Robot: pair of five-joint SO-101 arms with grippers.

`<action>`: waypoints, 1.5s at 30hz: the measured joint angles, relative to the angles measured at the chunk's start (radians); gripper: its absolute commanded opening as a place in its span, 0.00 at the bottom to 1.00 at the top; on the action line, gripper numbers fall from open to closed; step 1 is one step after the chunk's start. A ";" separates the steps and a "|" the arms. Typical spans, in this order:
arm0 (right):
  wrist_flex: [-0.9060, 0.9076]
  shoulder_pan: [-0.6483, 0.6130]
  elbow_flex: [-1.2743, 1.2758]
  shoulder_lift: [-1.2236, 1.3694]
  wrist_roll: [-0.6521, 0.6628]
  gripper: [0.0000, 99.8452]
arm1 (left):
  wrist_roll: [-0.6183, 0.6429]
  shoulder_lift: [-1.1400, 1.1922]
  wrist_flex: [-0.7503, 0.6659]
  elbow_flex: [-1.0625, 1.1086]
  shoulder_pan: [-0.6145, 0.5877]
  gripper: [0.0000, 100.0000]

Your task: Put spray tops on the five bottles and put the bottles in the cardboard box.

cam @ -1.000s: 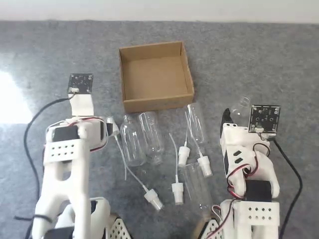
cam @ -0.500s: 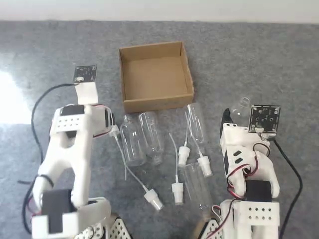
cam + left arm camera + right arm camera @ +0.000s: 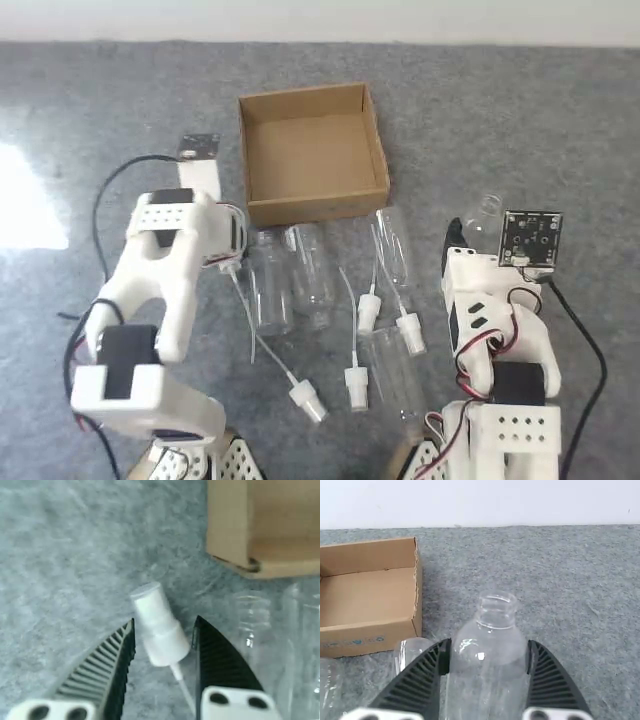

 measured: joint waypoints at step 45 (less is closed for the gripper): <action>0.000 0.000 0.000 0.000 0.000 0.11 | -0.018 0.095 -0.002 -0.049 0.038 0.01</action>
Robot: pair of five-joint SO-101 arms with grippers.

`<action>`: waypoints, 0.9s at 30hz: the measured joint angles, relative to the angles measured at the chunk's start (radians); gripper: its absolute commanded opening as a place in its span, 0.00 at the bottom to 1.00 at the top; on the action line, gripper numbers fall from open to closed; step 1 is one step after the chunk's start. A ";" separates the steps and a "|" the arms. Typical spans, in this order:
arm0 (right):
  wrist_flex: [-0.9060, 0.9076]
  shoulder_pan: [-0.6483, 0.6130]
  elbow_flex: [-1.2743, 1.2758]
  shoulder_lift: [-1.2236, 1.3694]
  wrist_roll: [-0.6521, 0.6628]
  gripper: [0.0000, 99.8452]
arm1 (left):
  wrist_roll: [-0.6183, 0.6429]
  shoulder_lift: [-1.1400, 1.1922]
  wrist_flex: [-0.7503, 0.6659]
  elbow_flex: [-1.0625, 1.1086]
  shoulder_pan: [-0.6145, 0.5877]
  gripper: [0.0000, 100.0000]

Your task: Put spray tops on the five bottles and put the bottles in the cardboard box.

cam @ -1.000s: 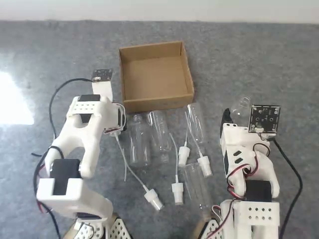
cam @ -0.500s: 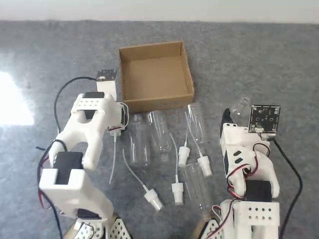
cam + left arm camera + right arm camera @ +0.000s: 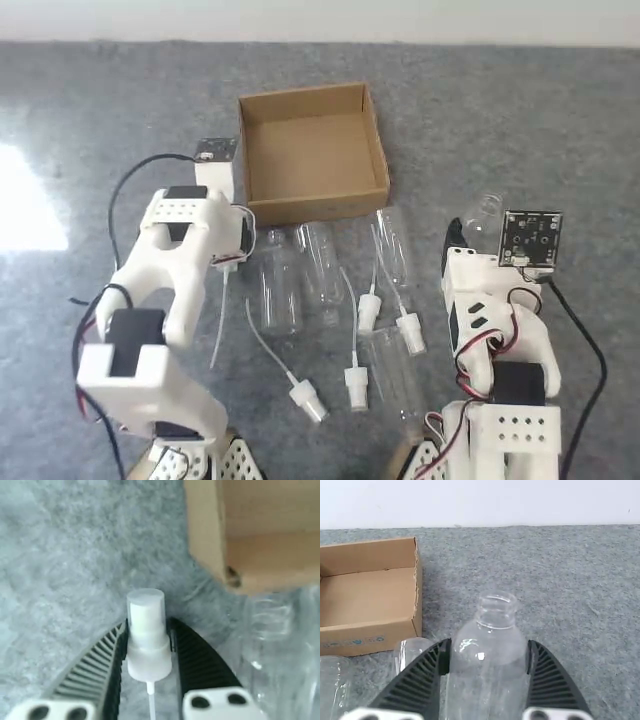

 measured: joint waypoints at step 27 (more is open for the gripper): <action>-0.164 -0.334 -0.043 0.000 0.028 0.11 | -0.003 -0.559 -0.210 0.413 -0.057 0.01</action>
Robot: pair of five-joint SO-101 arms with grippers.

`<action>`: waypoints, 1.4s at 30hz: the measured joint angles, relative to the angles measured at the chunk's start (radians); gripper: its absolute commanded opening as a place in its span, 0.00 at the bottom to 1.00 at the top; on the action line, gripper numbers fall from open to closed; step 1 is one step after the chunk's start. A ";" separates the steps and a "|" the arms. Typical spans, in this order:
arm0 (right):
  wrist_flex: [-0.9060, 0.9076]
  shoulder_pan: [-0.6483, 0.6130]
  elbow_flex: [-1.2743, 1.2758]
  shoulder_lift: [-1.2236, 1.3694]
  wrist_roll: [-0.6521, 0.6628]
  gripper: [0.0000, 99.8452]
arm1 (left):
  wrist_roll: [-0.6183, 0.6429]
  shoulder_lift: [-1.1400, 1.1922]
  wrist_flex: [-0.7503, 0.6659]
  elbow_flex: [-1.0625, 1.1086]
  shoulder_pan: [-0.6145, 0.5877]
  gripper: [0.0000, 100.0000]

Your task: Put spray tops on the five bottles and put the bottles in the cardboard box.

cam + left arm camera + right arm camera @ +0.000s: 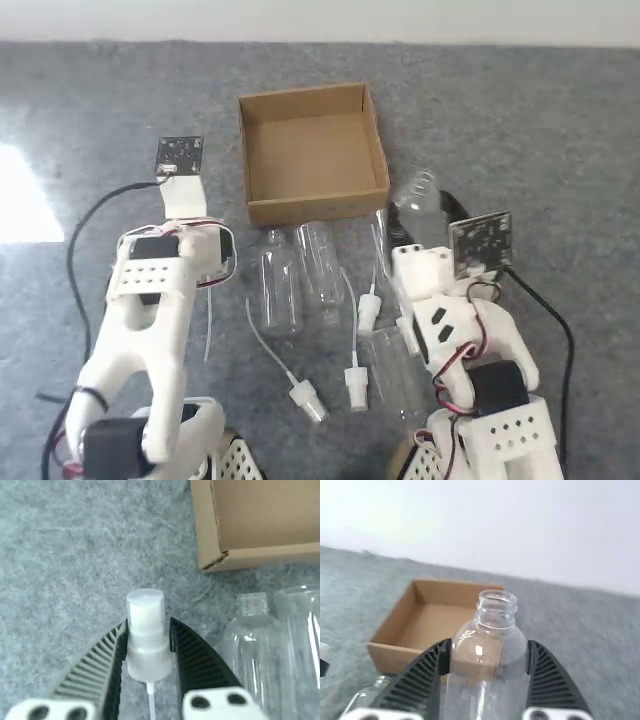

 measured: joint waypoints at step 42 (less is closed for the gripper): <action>-0.229 -0.262 0.153 0.000 0.091 0.11 | 0.138 -0.493 0.068 -0.106 -0.086 0.01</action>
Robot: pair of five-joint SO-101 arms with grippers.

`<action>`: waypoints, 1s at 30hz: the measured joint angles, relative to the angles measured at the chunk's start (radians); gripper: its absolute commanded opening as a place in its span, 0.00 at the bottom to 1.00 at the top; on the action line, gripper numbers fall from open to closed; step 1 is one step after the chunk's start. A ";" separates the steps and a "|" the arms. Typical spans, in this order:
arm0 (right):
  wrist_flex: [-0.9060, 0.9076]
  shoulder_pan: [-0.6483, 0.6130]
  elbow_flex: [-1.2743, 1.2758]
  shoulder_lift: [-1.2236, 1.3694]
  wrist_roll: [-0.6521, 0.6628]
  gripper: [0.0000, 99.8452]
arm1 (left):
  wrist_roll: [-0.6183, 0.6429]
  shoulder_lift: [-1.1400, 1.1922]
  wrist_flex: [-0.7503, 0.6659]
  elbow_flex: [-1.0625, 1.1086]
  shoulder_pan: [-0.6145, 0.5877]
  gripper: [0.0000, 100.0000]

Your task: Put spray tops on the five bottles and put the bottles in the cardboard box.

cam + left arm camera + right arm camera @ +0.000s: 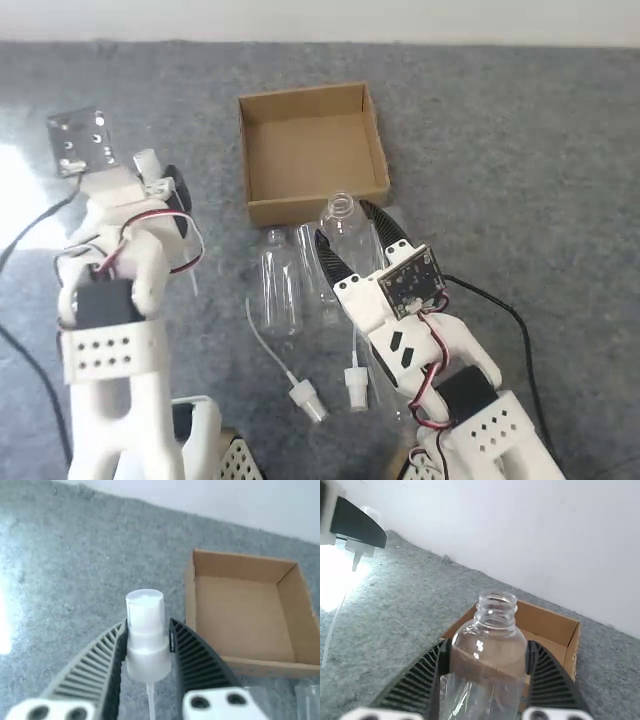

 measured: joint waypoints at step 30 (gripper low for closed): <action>-0.044 -0.075 0.080 0.000 0.000 0.11 | 0.157 -0.451 -0.057 -0.002 0.097 0.01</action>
